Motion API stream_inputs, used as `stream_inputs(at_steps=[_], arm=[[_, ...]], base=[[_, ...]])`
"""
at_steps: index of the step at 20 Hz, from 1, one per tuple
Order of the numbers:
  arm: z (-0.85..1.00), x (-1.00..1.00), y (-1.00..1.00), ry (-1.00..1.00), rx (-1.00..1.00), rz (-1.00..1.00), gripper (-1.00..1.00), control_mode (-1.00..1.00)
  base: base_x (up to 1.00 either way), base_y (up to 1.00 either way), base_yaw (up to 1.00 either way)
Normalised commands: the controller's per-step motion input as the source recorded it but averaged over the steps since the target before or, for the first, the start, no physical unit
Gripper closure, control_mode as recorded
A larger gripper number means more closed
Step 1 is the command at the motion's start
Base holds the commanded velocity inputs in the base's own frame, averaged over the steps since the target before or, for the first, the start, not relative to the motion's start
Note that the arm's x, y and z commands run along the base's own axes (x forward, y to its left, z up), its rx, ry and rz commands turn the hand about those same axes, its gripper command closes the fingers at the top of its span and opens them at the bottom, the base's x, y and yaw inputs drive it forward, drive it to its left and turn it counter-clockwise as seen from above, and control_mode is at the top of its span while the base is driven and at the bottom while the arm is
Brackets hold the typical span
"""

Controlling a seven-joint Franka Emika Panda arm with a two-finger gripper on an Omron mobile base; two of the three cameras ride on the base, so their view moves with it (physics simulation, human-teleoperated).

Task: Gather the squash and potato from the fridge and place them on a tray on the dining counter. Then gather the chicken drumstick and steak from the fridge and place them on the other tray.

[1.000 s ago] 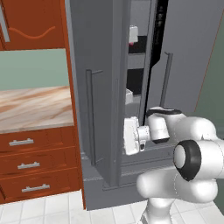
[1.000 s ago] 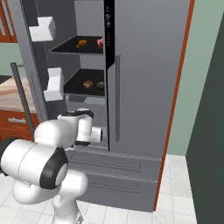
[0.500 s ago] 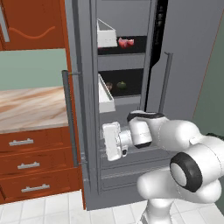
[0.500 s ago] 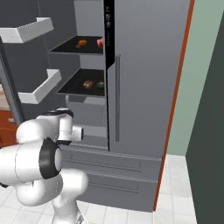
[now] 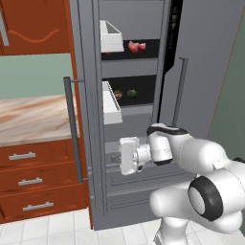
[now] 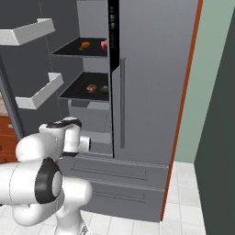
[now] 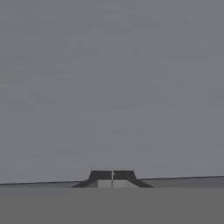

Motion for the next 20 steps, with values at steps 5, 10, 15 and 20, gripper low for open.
stream_inputs(at_steps=[5,10,15,20], arm=[[0.13,-0.15,-1.0,-0.31,0.11,0.0,1.0,-1.0],[0.14,-0.13,-1.0,-0.33,0.02,0.0,1.0,-1.0],[0.06,-0.18,-0.78,-0.18,-0.23,-0.06,1.0,-1.0],[0.26,-0.02,-0.41,-0.01,-0.45,-0.09,1.0,-1.0]], base=[[0.0,0.0,0.0],[0.0,0.0,0.0],[0.0,0.0,0.0],[0.0,0.0,0.0]])
